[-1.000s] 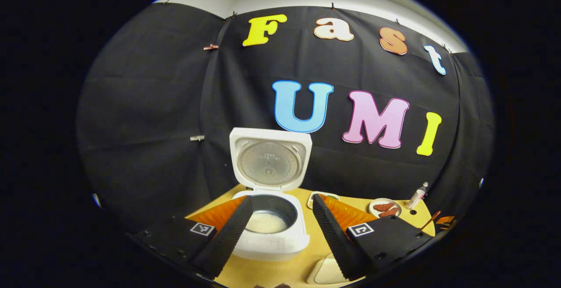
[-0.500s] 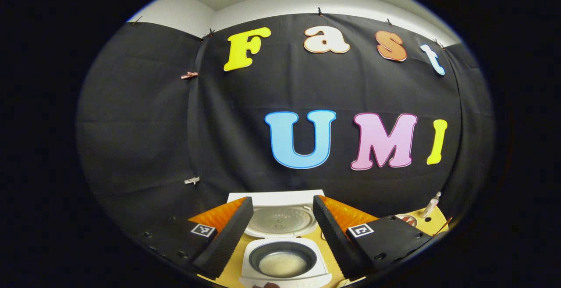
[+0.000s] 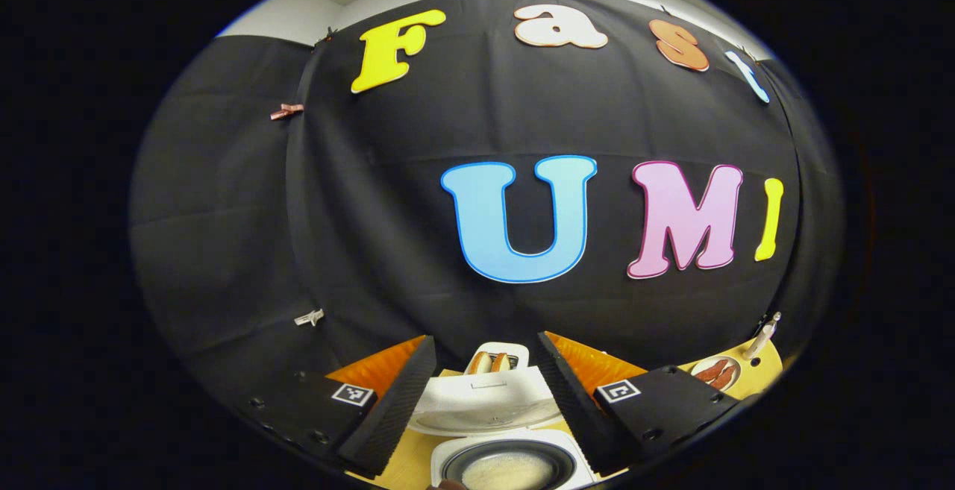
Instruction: Close the left gripper, press the button to open the rice cooker; take a wooden spoon from the chopstick holder with the right hand, scoop a spoonful of rice and pour it into the rice cooker, then put the wooden spoon back into the chopstick holder.
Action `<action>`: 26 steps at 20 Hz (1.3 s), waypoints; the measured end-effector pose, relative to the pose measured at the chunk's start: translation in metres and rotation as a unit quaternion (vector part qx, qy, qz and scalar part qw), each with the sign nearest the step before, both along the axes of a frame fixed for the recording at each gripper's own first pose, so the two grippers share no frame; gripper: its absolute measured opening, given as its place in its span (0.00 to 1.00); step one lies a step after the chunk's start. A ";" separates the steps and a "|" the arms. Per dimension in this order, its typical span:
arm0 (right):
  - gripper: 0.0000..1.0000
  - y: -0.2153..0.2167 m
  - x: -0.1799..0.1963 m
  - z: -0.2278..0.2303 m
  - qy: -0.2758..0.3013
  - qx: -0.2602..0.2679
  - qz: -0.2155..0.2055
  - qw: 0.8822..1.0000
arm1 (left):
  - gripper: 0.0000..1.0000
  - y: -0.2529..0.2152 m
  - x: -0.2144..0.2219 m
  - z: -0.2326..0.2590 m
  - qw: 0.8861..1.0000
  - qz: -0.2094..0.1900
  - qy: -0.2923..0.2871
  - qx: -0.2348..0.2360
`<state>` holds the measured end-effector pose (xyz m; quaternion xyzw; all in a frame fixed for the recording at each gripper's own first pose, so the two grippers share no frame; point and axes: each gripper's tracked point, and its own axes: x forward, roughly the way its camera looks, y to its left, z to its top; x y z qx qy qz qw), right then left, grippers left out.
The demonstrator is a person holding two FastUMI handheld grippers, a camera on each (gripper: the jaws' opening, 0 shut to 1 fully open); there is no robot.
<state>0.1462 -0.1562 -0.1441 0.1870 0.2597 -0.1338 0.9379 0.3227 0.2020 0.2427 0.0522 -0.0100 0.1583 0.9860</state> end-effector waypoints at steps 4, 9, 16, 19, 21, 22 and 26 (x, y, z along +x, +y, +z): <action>0.99 0.001 -0.022 -0.002 0.012 -0.012 -0.006 1.000 | 0.93 0.020 0.034 -0.022 1.000 -0.010 0.013 -0.011; 0.99 0.011 -0.034 0.001 0.013 -0.025 -0.002 1.000 | 0.93 0.020 0.059 -0.048 0.998 -0.035 0.045 -0.037; 0.99 0.031 -0.043 0.004 0.001 -0.028 0.020 0.999 | 0.95 0.004 0.037 -0.063 0.992 -0.061 0.083 -0.072; 0.99 0.045 -0.050 -0.006 0.009 -0.023 0.043 0.999 | 0.96 -0.006 0.013 -0.079 0.987 -0.066 0.116 -0.090; 0.99 0.057 -0.055 -0.013 0.017 -0.006 0.059 0.998 | 0.98 -0.015 -0.004 -0.094 0.984 -0.064 0.129 -0.102; 0.99 0.064 -0.055 -0.014 0.016 0.002 0.067 0.998 | 0.98 -0.019 -0.015 -0.102 0.983 -0.063 0.132 -0.111; 0.99 0.089 -0.052 -0.012 0.012 0.020 0.102 0.995 | 0.97 -0.038 -0.053 -0.148 0.979 -0.060 0.153 -0.117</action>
